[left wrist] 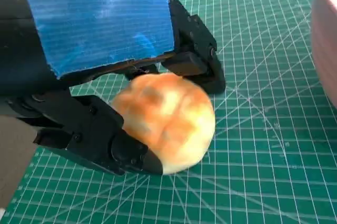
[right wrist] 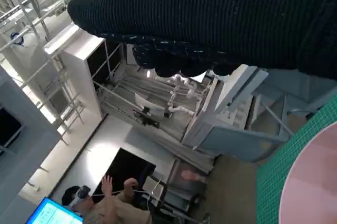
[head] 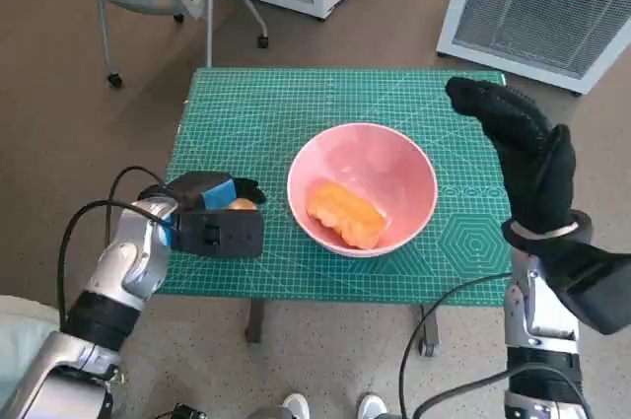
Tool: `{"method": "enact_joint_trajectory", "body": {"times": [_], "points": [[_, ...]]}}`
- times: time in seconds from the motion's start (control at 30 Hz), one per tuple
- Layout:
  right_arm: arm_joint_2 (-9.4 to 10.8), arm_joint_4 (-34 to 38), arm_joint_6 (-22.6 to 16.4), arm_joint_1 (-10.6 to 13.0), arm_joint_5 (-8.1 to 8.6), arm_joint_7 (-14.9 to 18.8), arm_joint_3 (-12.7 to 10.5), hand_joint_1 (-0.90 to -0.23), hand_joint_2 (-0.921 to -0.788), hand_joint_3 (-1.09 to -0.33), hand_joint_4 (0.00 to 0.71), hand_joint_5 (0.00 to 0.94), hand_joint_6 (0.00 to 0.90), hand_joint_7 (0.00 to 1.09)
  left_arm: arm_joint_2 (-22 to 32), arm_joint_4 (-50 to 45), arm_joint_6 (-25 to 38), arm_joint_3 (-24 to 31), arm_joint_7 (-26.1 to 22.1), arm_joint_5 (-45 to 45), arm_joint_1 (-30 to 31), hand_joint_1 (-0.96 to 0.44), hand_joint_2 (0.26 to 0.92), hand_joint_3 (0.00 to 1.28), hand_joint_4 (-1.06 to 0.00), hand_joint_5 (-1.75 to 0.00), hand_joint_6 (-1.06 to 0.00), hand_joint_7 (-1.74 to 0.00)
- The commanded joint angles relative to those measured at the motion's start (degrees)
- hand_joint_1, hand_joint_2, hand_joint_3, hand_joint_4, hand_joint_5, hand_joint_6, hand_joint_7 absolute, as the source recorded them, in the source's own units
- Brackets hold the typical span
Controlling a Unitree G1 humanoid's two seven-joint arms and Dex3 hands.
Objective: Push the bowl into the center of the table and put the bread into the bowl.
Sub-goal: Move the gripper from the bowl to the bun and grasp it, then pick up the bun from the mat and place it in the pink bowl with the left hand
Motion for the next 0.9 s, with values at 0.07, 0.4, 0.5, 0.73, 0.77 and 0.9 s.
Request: {"method": "enact_joint_trajectory", "body": {"times": [0.07, 0.4, 0.5, 0.73, 0.77, 0.9], "points": [[-0.1, -0.2, 1.1, 1.5, 0.28, 0.4, -0.1, -0.599, -0.921, -0.676, 0.118, 0.002, -0.001, 0.41, 1.3, -2.8, -1.3, 1.8, -0.5, -1.7, 1.2, 0.00, 0.864, 0.11, -0.79, -1.10, -0.68, -1.07], [0.1, -0.5, 1.5, 1.5, 0.42, 0.6, 0.0, -0.596, -0.921, -0.674, 0.117, 0.001, -0.001, 0.41, 2.3, -13.7, -0.9, 10.4, -5.0, -11.2, 1.3, 0.00, 0.868, 0.11, -0.81, -1.06, -0.65, -1.13], [0.1, -0.4, 1.7, 1.5, 0.62, 0.7, -0.1, -0.591, -0.921, -0.674, 0.116, 0.001, -0.001, 0.40, 1.6, -17.7, -0.6, 13.5, -5.3, -15.1, 1.2, 0.00, 0.869, 0.11, -0.80, -1.06, -0.65, -1.13], [-0.1, -0.1, 1.7, 1.4, 0.92, 1.2, -0.2, -0.587, -0.921, -0.670, 0.116, 0.000, -0.001, 0.39, -2.2, -24.4, -1.0, 16.5, -3.4, -20.5, 0.3, 0.00, 0.870, 0.10, -0.80, -1.07, -0.65, -1.12], [-0.1, 0.0, 1.7, 1.5, 0.96, 1.2, -0.2, -0.581, -0.921, -0.670, 0.116, 0.000, -0.001, 0.39, -2.7, -25.0, -1.1, 16.4, -3.0, -20.6, 0.1, 0.00, 0.870, 0.09, -0.81, -1.06, -0.66, -1.11], [-0.3, 0.0, 1.8, 1.6, 1.51, 1.9, -0.5, -0.573, -0.921, -0.670, 0.115, 0.000, -0.001, 0.39, -5.3, -26.1, -1.3, 15.2, -1.2, -20.1, -1.5, 0.00, 0.875, 0.07, -0.82, -1.03, -0.68, -1.10]]}}
